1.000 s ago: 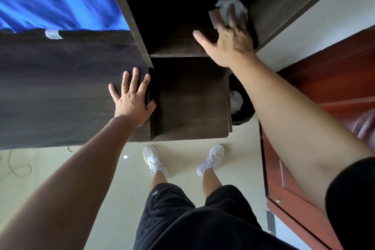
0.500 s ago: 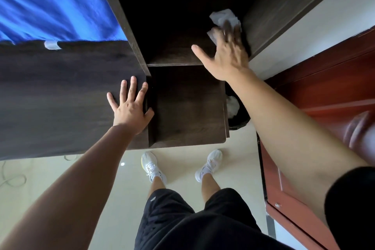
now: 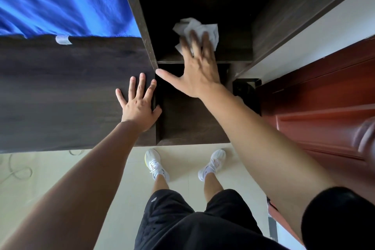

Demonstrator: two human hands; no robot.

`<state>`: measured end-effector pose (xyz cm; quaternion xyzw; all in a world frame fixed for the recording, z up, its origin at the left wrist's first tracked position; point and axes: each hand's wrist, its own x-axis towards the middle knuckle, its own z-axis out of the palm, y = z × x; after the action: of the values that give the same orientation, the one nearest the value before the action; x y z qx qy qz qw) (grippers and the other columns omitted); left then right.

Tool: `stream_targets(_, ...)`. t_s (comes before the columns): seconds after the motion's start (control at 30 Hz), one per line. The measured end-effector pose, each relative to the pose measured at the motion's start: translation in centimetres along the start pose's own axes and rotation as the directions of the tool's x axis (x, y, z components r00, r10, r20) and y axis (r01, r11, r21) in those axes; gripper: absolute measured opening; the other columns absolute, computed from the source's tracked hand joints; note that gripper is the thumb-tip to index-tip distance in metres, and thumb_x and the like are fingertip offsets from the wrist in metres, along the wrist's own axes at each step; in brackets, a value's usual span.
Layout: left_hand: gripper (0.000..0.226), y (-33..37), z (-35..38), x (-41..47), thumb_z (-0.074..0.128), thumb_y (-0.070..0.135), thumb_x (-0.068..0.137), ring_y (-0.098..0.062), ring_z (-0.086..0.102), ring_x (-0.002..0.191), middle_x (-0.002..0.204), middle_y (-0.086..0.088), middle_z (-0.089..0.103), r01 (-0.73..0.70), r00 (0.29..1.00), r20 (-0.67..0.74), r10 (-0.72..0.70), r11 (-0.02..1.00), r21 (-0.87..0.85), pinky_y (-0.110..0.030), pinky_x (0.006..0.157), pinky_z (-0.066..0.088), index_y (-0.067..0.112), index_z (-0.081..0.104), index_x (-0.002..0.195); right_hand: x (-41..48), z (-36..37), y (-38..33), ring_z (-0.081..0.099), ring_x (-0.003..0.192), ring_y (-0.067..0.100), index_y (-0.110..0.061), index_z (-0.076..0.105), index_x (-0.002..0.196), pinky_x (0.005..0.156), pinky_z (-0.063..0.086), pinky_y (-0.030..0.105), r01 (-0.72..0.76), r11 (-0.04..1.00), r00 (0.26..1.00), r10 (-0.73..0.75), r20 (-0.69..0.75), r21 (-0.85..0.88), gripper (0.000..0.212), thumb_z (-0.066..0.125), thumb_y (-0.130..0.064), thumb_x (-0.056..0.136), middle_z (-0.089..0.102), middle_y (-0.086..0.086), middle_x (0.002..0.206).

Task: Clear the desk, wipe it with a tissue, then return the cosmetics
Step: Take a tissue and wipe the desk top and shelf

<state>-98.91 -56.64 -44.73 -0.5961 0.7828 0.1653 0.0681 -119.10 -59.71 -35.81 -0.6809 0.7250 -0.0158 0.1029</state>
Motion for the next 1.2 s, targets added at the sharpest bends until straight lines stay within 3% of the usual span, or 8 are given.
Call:
stream_targets(0.1,0.08,-0.1,0.1,0.1,0.05,0.049,0.09,-0.025,-0.012,0.152,0.166,0.002,-0.009,-0.007,1.0,0.004,0.007,1.0,0.006,-0.069,0.113,-0.003,0.035,0.006,0.156,-0.1,-0.3,2.8,0.005,0.153,0.039,-0.018,0.02,0.159,0.124,0.014,0.049,0.071,0.997,0.997,-0.071,-0.02,0.004,0.111,0.033,-0.092,0.077,0.015,0.008,0.167)
stream_targets(0.23,0.078,-0.1,0.3,0.0,0.049,0.048,0.092,-0.026,-0.012,0.152,0.166,0.001,-0.009,-0.01,1.0,-0.008,0.01,1.0,0.011,-0.07,0.113,-0.003,0.034,0.007,0.156,0.6,-1.2,9.3,0.002,0.153,0.04,-0.014,0.005,0.16,0.125,0.01,0.05,-0.148,0.989,0.989,0.148,-0.011,-0.021,0.122,0.027,-0.097,0.074,0.006,0.009,0.168)
stream_targets(0.33,0.077,-0.1,0.4,0.1,0.048,0.047,0.092,-0.027,-0.012,0.152,0.166,0.001,-0.009,-0.017,1.0,-0.006,0.017,1.0,0.004,-0.071,0.112,-0.003,0.033,0.008,0.156,1.5,-1.0,7.7,0.001,0.151,0.046,-0.01,0.008,0.16,0.124,0.005,0.053,-0.23,0.972,0.973,0.23,-0.008,-0.037,0.129,0.018,-0.101,0.068,0.003,0.009,0.168)
stream_targets(0.53,0.078,0.0,0.0,0.1,0.05,0.046,0.091,-0.025,-0.013,0.151,0.166,0.002,-0.011,-0.005,1.0,0.016,0.005,1.0,-0.004,-0.07,0.113,-0.004,0.031,0.01,0.156,0.1,1.4,-2.0,0.0,0.15,0.049,-0.015,0.022,0.158,0.122,0.008,0.056,0.07,0.994,0.997,-0.068,0.024,-0.085,0.121,0.026,-0.097,0.069,0.011,0.01,0.167)
stream_targets(0.7,0.08,0.1,0.0,0.0,0.05,0.048,0.092,-0.025,-0.013,0.151,0.166,0.002,-0.012,-0.003,1.0,0.014,0.003,1.0,0.014,-0.069,0.113,-0.003,0.033,0.006,0.156,-2.2,1.8,1.2,0.002,0.152,0.045,-0.019,0.014,0.16,0.123,0.013,0.055,0.209,0.965,0.978,-0.208,0.021,-0.158,0.11,0.035,-0.089,0.077,0.008,0.005,0.168)
stream_targets(0.87,0.08,0.0,-0.2,0.1,0.048,0.05,0.092,-0.027,-0.012,0.152,0.166,0.001,-0.011,-0.006,1.0,0.024,0.005,0.999,0.044,-0.069,0.112,-0.002,0.033,0.005,0.156,-2.8,0.7,7.5,-0.003,0.15,0.05,-0.026,0.005,0.16,0.122,0.009,0.058,0.03,0.982,0.999,-0.027,0.018,-0.186,0.107,0.033,-0.089,0.078,0.003,0.005,0.169)
stream_targets(1.0,0.08,0.2,-0.3,0.0,0.047,0.05,0.092,-0.028,-0.014,0.151,0.166,0.0,-0.012,-0.009,1.0,0.03,0.008,0.999,0.048,-0.069,0.113,-0.002,0.032,0.004,0.157,-1.2,0.7,4.6,-0.006,0.147,0.055,-0.025,0.005,0.16,0.12,0.0,0.061,-0.111,0.982,0.994,0.113,0.005,-0.153,0.116,0.024,-0.097,0.071,0.0,0.008,0.168)
stream_targets(1.2,0.08,0.4,-1.0,-0.1,0.051,0.049,0.091,-0.027,-0.012,0.152,0.166,0.001,-0.012,0.007,0.998,0.057,-0.009,0.999,0.047,-0.071,0.113,0.002,0.032,0.006,0.157,-0.4,1.8,-2.2,-0.005,0.148,0.054,-0.028,0.018,0.159,0.121,0.006,0.061,0.084,0.989,0.996,-0.08,0.04,-0.125,0.105,0.036,-0.088,0.075,0.003,0.01,0.168)
